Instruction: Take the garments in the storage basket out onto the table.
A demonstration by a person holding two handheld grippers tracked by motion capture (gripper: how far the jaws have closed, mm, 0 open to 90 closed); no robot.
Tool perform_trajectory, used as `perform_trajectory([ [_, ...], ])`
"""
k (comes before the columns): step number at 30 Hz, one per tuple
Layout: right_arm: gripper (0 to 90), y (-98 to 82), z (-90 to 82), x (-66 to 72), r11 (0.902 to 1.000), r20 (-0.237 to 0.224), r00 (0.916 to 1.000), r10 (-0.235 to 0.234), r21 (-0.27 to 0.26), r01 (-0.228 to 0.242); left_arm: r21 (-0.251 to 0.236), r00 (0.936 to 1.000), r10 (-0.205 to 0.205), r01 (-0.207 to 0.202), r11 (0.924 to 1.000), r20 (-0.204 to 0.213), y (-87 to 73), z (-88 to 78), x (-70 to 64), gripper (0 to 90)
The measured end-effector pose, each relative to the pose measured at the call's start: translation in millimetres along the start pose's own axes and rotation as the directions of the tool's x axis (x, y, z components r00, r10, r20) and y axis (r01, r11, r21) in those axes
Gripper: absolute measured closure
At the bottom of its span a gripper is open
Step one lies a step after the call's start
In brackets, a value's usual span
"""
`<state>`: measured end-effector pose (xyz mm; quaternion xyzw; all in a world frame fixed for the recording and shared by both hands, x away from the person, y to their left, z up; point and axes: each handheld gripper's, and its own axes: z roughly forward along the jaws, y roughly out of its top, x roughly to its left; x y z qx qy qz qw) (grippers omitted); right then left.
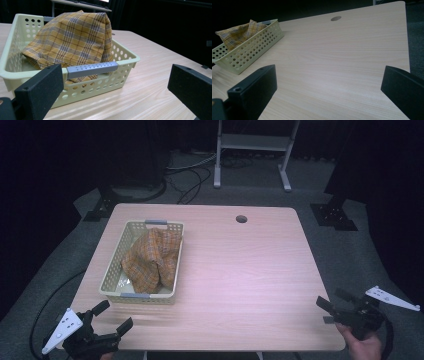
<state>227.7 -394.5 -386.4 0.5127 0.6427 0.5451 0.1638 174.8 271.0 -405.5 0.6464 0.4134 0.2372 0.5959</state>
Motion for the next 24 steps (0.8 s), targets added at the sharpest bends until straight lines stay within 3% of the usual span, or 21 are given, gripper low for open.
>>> perform_trajectory([
  [10, 0.2, 2.2, 5.1, 2.1, 0.9999, -0.010, 0.9999, -0.011, 0.001, 0.011, 0.004, 1.0000, 0.008, -0.008, 1.0000, 0.000, -0.7, -0.1, -2.3, 0.2],
  [24, 0.2, 15.7, 24.7, 22.1, 0.9970, -0.060, 0.9955, -0.073, 0.019, 0.074, 0.002, 0.9997, 0.017, -0.017, 0.9998, 0.016, 0.9, 1.5, -4.5, 0.2],
])
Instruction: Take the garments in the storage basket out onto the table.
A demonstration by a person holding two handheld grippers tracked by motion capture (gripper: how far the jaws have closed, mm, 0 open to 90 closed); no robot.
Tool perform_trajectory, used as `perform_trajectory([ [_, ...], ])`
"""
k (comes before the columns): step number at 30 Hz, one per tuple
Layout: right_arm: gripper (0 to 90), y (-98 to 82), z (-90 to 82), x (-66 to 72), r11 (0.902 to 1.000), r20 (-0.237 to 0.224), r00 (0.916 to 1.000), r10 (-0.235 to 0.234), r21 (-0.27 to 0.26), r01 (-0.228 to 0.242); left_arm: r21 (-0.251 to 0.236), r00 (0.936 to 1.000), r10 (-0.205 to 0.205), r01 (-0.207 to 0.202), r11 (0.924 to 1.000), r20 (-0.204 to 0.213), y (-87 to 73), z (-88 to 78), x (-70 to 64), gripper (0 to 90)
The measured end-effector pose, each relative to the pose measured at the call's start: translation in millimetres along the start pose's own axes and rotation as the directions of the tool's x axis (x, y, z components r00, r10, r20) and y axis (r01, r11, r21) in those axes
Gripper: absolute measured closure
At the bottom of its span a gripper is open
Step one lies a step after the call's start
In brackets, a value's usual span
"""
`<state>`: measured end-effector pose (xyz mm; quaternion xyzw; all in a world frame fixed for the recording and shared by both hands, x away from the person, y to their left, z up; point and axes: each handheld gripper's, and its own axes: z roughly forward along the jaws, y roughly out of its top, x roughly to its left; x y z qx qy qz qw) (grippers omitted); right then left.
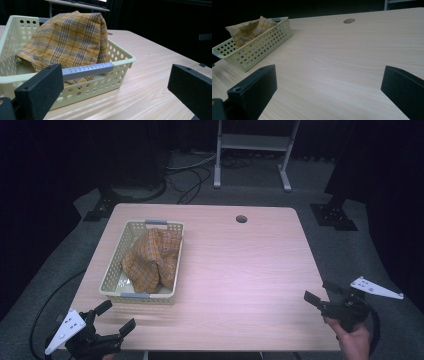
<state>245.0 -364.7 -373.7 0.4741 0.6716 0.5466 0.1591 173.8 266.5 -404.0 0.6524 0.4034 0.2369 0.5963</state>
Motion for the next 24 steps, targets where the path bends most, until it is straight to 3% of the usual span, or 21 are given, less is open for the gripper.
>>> perform_trajectory([
  [16, 0.2, 5.0, 32.2, 16.3, 0.9986, -0.094, 0.9955, -0.011, 0.050, 0.016, -0.010, 0.9999, 0.000, 0.000, 0.9999, 0.016, 1.1, -0.6, -1.6, 0.2],
  [24, 0.2, 7.3, 43.9, 23.5, 0.9980, -0.109, 0.9937, -0.023, 0.056, 0.029, -0.009, 0.9998, 0.006, -0.006, 0.9999, 0.019, 1.9, 0.2, -3.8, 0.2],
])
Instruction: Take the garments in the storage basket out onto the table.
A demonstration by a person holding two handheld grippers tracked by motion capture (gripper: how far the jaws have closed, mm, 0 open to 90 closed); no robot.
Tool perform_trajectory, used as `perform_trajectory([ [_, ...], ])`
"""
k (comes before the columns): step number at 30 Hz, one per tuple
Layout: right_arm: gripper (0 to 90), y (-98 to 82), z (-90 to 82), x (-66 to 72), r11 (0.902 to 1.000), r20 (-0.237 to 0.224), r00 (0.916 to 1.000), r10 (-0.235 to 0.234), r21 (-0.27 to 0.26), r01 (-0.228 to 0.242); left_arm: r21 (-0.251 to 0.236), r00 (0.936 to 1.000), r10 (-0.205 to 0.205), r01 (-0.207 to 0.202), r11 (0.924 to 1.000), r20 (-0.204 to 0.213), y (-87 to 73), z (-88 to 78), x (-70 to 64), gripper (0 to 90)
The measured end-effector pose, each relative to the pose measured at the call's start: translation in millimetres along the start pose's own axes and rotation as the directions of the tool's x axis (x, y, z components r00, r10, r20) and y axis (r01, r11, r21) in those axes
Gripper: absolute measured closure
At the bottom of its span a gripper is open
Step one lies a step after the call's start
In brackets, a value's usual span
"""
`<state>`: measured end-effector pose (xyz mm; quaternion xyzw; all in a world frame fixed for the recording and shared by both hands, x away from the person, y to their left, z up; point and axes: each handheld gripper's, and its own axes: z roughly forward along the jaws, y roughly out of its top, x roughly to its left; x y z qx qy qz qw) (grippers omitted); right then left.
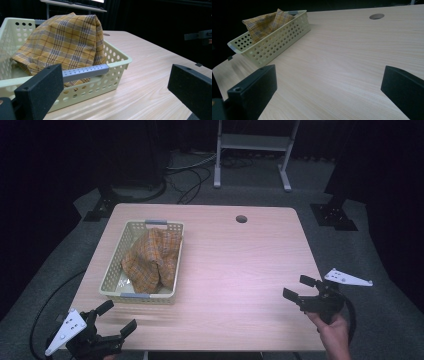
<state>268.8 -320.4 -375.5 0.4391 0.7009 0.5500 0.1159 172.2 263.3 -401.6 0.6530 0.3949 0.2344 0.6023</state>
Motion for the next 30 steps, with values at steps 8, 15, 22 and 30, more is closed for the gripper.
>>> perform_trajectory([
  [8, 0.2, 3.2, 7.2, 6.7, 1.0000, -0.004, 1.0000, 0.005, 0.001, -0.005, -0.010, 1.0000, -0.003, 0.004, 0.9999, 0.007, 0.7, 0.1, -1.6, 0.2],
  [15, 0.2, 5.8, 18.3, 16.9, 0.9998, -0.031, 0.9994, -0.013, 0.012, 0.014, -0.009, 1.0000, -0.004, 0.005, 0.9999, 0.005, 1.0, -0.5, -2.2, 0.2],
  [22, 0.2, 8.2, 26.9, 25.4, 0.9980, -0.049, 0.9975, -0.051, 0.035, 0.053, -0.010, 1.0000, -0.005, 0.005, 0.9999, 0.005, 1.1, -1.2, -2.3, 0.2],
  [30, 0.2, 11.2, 42.5, 36.8, 0.9937, -0.076, 0.9930, -0.090, 0.060, 0.095, -0.005, 0.9999, -0.001, 0.001, 1.0000, 0.011, 1.1, 0.0, -3.3, 0.2],
])
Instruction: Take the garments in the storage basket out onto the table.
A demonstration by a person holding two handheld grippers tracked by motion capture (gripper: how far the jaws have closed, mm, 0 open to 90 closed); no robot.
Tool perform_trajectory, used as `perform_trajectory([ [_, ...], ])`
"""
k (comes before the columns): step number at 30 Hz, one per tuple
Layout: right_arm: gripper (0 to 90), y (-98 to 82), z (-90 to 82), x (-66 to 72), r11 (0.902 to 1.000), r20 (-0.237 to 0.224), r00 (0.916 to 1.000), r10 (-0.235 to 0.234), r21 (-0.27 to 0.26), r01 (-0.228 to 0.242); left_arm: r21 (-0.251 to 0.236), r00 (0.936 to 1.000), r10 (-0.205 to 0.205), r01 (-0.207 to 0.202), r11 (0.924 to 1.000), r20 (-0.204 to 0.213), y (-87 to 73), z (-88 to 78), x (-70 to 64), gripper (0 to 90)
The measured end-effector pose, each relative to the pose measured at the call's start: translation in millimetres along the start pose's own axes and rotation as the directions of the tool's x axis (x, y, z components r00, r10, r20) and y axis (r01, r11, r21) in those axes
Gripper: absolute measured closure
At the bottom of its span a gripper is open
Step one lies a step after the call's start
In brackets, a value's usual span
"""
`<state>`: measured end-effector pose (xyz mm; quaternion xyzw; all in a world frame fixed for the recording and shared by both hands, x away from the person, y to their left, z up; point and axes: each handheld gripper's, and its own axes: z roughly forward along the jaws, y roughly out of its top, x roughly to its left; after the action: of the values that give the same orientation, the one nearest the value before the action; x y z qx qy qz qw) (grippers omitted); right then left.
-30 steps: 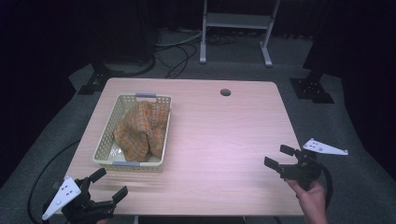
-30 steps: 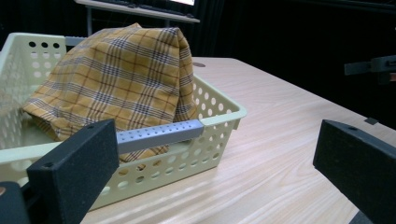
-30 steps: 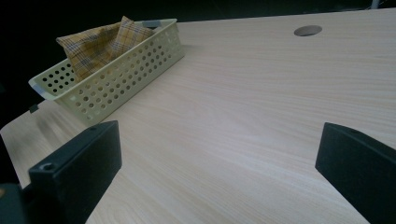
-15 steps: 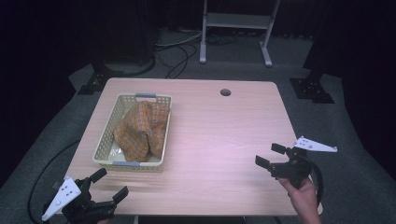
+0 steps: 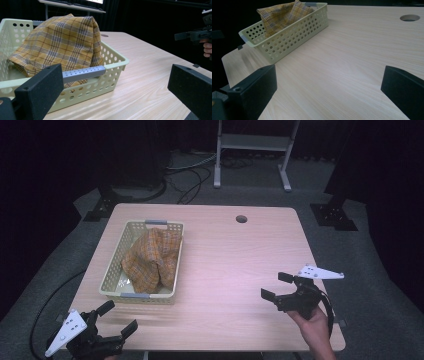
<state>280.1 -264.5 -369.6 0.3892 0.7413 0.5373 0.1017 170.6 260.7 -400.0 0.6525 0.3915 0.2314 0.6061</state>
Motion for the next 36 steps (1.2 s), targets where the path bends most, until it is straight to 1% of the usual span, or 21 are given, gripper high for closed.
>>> perform_trajectory([
  [3, 0.2, 1.8, 6.1, 3.3, 0.9999, -0.006, 1.0000, -0.008, 0.011, 0.008, -0.001, 1.0000, 0.000, 0.000, 1.0000, 0.000, 0.2, 0.4, -0.6, 0.2],
  [7, 0.2, 4.8, 13.3, 8.1, 0.9996, 0.010, 0.9999, -0.006, 0.028, 0.006, 0.000, 1.0000, 0.001, -0.001, 1.0000, 0.002, 0.2, 0.4, -0.8, 0.2],
  [10, 0.2, 5.9, 16.8, 9.8, 0.9998, -0.003, 1.0000, -0.003, 0.020, 0.003, -0.003, 1.0000, -0.002, 0.002, 1.0000, 0.001, 0.6, -0.2, -0.6, 0.2],
  [16, 0.2, 9.7, 24.0, 14.7, 0.9997, -0.008, 0.9999, -0.011, 0.022, 0.012, -0.009, 1.0000, -0.005, 0.005, 0.9999, -0.001, 1.0, -1.6, -0.4, 0.2],
  [20, 0.2, 11.4, 29.7, 17.8, 0.9994, -0.008, 0.9998, -0.020, 0.027, 0.021, -0.007, 1.0000, -0.003, 0.003, 1.0000, -0.001, 1.1, -1.2, -0.7, 0.2],
  [24, 0.2, 12.4, 35.1, 20.8, 0.9994, -0.008, 0.9998, -0.019, 0.028, 0.019, -0.003, 1.0000, 0.000, 0.000, 1.0000, 0.002, 1.1, -0.6, -1.4, 0.2],
  [36, 0.2, 15.4, 48.1, 29.0, 0.9986, -0.033, 0.9988, -0.036, 0.036, 0.038, 0.002, 1.0000, 0.002, -0.002, 1.0000, 0.005, 0.8, 0.7, -2.8, 0.2],
])
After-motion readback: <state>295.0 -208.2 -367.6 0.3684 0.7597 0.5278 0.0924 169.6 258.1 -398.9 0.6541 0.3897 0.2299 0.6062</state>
